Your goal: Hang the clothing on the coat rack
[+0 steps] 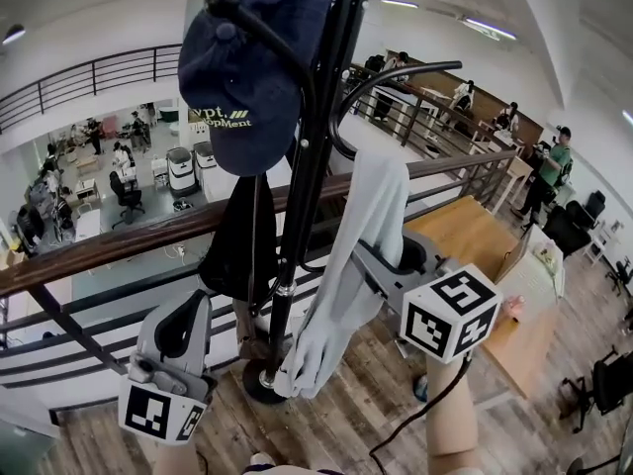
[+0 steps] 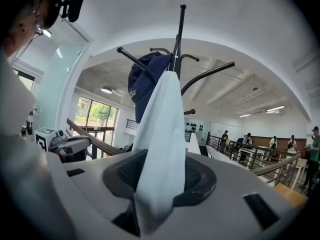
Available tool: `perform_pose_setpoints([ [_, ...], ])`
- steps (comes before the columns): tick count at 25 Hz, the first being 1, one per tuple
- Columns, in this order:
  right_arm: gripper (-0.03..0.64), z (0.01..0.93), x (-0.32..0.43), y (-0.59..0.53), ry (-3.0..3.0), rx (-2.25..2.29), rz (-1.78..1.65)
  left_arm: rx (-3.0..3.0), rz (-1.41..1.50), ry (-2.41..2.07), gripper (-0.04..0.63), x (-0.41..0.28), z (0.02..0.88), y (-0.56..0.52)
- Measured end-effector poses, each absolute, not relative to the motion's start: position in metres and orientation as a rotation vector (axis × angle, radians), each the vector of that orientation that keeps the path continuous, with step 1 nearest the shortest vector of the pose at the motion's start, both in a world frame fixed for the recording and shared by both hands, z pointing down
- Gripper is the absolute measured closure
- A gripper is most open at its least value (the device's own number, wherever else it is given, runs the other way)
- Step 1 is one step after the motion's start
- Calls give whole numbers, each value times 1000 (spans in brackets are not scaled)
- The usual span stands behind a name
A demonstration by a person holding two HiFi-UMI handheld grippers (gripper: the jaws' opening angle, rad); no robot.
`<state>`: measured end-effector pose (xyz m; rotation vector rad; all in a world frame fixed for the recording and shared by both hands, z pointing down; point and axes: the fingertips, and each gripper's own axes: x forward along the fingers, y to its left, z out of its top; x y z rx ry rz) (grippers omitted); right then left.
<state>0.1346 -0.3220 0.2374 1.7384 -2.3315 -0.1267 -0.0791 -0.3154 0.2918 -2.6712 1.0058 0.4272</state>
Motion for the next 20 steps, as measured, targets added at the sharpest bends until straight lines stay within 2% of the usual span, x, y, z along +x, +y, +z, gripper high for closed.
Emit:
perform_pose_setpoints([
  [14,459,233,140,-241,-2434,1809,-205,-2665,396,997,589,-55,289,-249],
  [17,472,233,144,-227,-2450,1826,-197,-2659,386,1002,589,-51,284,-235],
  [20,523,232,147,-214,-2469,1850,-185,-2653,385,1003,589,-50,278,-223],
])
